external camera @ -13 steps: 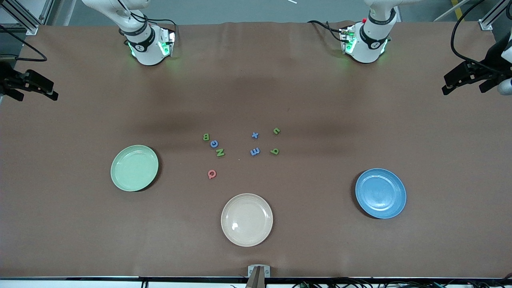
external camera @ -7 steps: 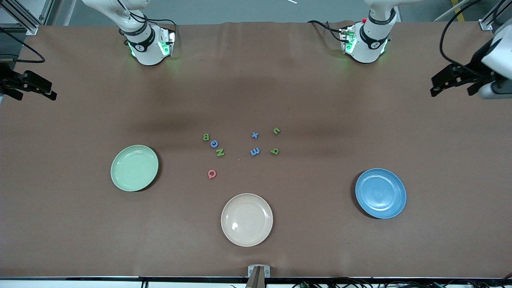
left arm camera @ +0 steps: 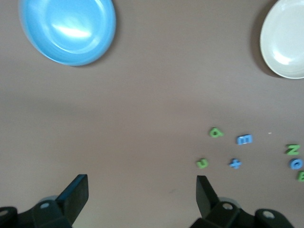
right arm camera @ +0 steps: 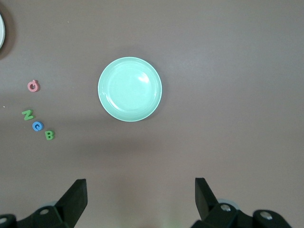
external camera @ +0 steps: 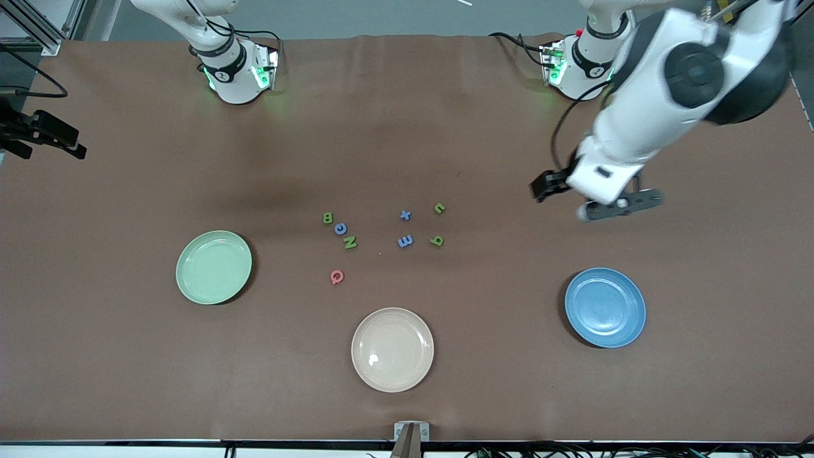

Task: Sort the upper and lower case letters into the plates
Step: 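Move the left gripper to the green u while the right gripper reaches the pink a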

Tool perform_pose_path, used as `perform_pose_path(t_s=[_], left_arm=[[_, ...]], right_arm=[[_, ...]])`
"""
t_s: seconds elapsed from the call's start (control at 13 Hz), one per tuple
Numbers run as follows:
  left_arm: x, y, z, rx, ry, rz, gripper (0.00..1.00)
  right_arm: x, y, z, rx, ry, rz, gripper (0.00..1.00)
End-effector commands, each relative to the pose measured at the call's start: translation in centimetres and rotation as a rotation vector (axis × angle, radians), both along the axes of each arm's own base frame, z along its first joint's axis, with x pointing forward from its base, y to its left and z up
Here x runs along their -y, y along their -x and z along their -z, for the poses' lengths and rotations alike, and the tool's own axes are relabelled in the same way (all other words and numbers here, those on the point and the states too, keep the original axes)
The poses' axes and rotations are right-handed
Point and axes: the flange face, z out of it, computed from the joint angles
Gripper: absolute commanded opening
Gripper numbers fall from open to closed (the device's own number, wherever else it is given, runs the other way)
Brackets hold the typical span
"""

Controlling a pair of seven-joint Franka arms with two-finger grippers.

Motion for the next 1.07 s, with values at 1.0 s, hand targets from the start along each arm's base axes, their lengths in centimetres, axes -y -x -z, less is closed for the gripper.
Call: perform_pose_path(t_s=[1.0], left_arm=[[18.2,7.5,26.6,-0.052,-0.058,-0.323,0.78]], right_arm=[[-11.0,-8.7,14.4,-0.084,-0.058,0.178,1.00]])
